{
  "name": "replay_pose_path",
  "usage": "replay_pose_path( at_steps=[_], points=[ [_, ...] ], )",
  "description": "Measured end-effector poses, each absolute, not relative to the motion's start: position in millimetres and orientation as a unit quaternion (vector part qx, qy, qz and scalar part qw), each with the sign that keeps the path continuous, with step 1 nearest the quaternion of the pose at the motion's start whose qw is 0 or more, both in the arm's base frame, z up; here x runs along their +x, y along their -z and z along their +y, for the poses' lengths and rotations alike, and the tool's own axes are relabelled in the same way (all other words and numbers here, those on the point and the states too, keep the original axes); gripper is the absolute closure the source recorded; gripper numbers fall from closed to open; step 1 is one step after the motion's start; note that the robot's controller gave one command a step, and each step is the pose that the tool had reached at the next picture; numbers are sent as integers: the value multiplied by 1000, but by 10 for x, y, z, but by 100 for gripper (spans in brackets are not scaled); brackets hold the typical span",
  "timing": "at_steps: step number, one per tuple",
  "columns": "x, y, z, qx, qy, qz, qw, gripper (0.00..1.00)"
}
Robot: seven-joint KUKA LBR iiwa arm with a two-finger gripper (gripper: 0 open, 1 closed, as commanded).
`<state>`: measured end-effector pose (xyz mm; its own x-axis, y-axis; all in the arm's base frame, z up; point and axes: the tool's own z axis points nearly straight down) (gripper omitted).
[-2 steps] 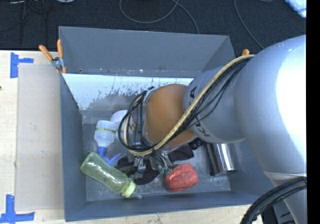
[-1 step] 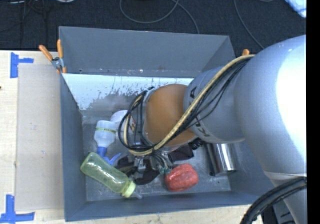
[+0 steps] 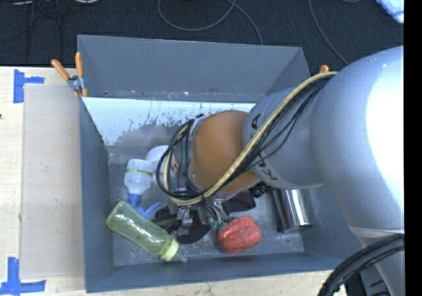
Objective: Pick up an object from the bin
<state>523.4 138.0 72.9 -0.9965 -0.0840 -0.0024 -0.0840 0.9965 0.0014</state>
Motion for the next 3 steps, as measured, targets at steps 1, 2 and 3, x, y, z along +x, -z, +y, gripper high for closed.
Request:
replay_pose_path(
  at_steps=[1, 2, 3],
  points=[
    [5225, -829, 1376, -41, 0, 999, 0, 100],
    [5235, -929, 1378, -41, -1, 999, 1, 100],
    [5223, -1023, 1375, -40, 0, 999, -1, 100]
  ],
)
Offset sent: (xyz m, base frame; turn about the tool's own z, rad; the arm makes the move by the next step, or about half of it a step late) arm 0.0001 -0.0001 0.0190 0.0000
